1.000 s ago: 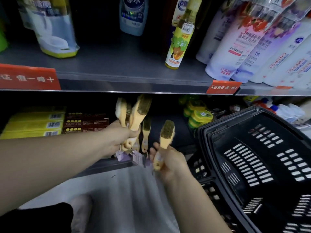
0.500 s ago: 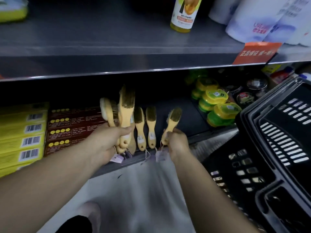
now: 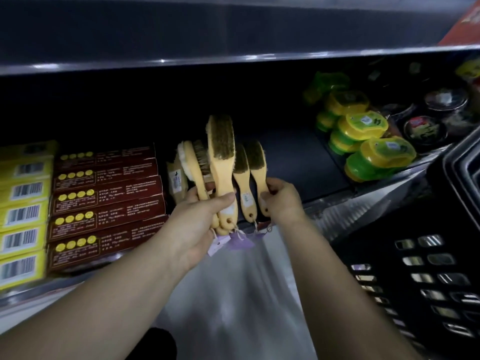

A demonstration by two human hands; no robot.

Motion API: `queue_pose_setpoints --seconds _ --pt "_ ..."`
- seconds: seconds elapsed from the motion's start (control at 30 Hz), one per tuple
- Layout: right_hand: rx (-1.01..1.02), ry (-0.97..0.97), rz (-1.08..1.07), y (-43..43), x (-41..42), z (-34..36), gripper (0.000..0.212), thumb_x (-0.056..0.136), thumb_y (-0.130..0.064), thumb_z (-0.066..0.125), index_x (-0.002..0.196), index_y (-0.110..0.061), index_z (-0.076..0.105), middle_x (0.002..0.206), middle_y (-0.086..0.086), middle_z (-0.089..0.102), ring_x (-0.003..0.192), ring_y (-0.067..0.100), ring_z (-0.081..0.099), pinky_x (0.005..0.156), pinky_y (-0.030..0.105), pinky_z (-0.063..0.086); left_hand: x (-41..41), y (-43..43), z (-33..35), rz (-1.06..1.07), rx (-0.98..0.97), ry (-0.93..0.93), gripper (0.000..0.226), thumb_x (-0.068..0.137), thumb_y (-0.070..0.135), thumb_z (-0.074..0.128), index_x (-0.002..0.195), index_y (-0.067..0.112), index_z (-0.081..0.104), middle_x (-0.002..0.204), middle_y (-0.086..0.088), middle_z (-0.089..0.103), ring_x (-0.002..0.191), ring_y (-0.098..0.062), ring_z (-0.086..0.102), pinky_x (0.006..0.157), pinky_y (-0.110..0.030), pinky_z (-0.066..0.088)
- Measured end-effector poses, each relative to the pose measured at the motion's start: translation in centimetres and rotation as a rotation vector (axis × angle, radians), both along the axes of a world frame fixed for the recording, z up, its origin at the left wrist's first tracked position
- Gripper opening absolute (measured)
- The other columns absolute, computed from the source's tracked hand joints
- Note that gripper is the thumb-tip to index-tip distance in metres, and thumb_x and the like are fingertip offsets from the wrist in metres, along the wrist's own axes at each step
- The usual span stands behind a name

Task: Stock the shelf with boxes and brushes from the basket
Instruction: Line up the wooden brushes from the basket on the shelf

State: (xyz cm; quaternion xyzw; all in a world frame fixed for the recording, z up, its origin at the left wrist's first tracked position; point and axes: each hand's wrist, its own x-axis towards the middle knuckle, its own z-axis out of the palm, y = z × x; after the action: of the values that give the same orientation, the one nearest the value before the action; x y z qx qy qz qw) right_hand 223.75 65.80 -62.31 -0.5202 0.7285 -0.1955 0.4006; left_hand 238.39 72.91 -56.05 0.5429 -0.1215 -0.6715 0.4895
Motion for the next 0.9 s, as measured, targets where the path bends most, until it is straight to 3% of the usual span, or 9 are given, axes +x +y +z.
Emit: queue_pose_setpoints --seconds 0.1,0.17,0.27,0.37,0.47,0.67,0.73,0.8,0.9 --pt "-0.155 0.052 -0.001 1.4 0.3 1.9 0.026 0.094 -0.020 0.050 0.117 -0.012 0.060 0.121 0.013 0.054 0.110 0.029 0.053 0.097 0.042 0.045 -0.3 0.0 -0.3 -0.017 -0.020 -0.028 0.030 0.084 0.000 0.063 0.111 0.011 0.060 0.086 -0.008 0.069 0.082 -0.027 0.056 0.068 -0.036 0.041" --pt "-0.209 -0.158 0.014 3.3 0.8 3.9 0.023 0.095 -0.029 0.049 0.108 -0.017 0.064 0.112 0.007 0.061 0.103 0.021 0.058 0.092 0.039 0.047 -0.5 0.0 -0.4 -0.011 -0.032 -0.034 0.036 0.083 -0.001 0.064 0.117 0.007 0.058 0.084 -0.009 0.068 0.072 -0.024 0.060 0.061 -0.031 0.042" --pt "-0.062 -0.502 0.213 6.4 1.3 6.1 0.012 0.092 -0.030 0.056 0.100 -0.031 0.065 0.094 -0.008 0.069 0.089 0.009 0.066 0.079 0.029 0.054 -0.8 0.0 -0.4 0.007 -0.056 -0.017 0.044 0.080 -0.004 0.065 0.122 0.007 0.056 0.089 -0.009 0.070 0.061 -0.014 0.069 0.046 -0.022 0.049" --pt "-0.033 -0.585 0.267 7.9 1.4 5.8 0.025 0.089 -0.014 0.062 0.105 -0.032 0.059 0.091 -0.011 0.069 0.085 0.005 0.066 0.073 0.019 0.053 -1.0 0.0 -0.4 -0.007 -0.049 0.022 0.043 0.082 0.002 0.065 0.123 0.011 0.055 0.090 -0.009 0.072 0.064 -0.017 0.071 0.045 -0.026 0.051" --pt "0.011 -0.690 0.120 8.2 1.1 5.2 0.020 0.089 -0.005 0.059 0.108 -0.013 0.061 0.090 0.004 0.069 0.079 0.012 0.066 0.074 0.025 0.055 -1.4 0.2 -0.3 -0.028 -0.043 0.033 0.039 0.085 0.009 0.064 0.122 0.010 0.054 0.090 -0.009 0.071 0.062 -0.016 0.069 0.047 -0.028 0.053" --pt "0.070 -0.990 -0.182 7.3 0.0 4.4 0.015 0.090 -0.002 0.055 0.103 -0.006 0.060 0.072 0.002 0.064 0.051 0.006 0.056 0.052 0.019 0.050 -1.4 0.0 -0.3 -0.008 -0.018 -0.027 0.034 0.085 0.010 0.064 0.118 0.011 0.057 0.098 -0.010 0.071 0.078 -0.019 0.068 0.064 -0.035 0.056" --pt "0.000 -0.921 -0.303 6.6 -1.1 4.2 0.013 0.088 -0.004 0.058 0.099 -0.010 0.061 0.064 -0.003 0.060 0.045 0.003 0.050 0.045 0.015 0.044 -1.3 -0.1 -0.3 0.012 0.001 -0.053 0.033 0.085 0.004 0.063 0.117 0.012 0.058 0.101 -0.008 0.071 0.088 -0.018 0.067 0.071 -0.038 0.055" --pt "-0.081 -0.669 -0.382 5.5 -2.4 3.5 0.010 0.087 -0.008 0.062 0.093 -0.016 0.063 0.054 -0.012 0.057 0.042 0.000 0.048 0.041 0.013 0.038 -1.2 -0.2 -0.4 0.006 0.018 -0.055 0.034 0.087 -0.001 0.058 0.118 0.013 0.057 0.100 -0.007 0.072 0.098 -0.021 0.065 0.084 -0.044 0.052" --pt "-0.091 -0.401 -0.411 3.9 -3.6 2.2 0.009 0.086 -0.014 0.065 0.095 -0.014 0.064 0.057 -0.006 0.056 0.044 0.003 0.048 0.043 0.018 0.037 -1.3 -0.1 -0.6 -0.027 0.003 -0.068 0.033 0.089 -0.005 0.053 0.114 0.015 0.058 0.095 -0.004 0.073 0.090 -0.016 0.067 0.071 -0.032 0.052"
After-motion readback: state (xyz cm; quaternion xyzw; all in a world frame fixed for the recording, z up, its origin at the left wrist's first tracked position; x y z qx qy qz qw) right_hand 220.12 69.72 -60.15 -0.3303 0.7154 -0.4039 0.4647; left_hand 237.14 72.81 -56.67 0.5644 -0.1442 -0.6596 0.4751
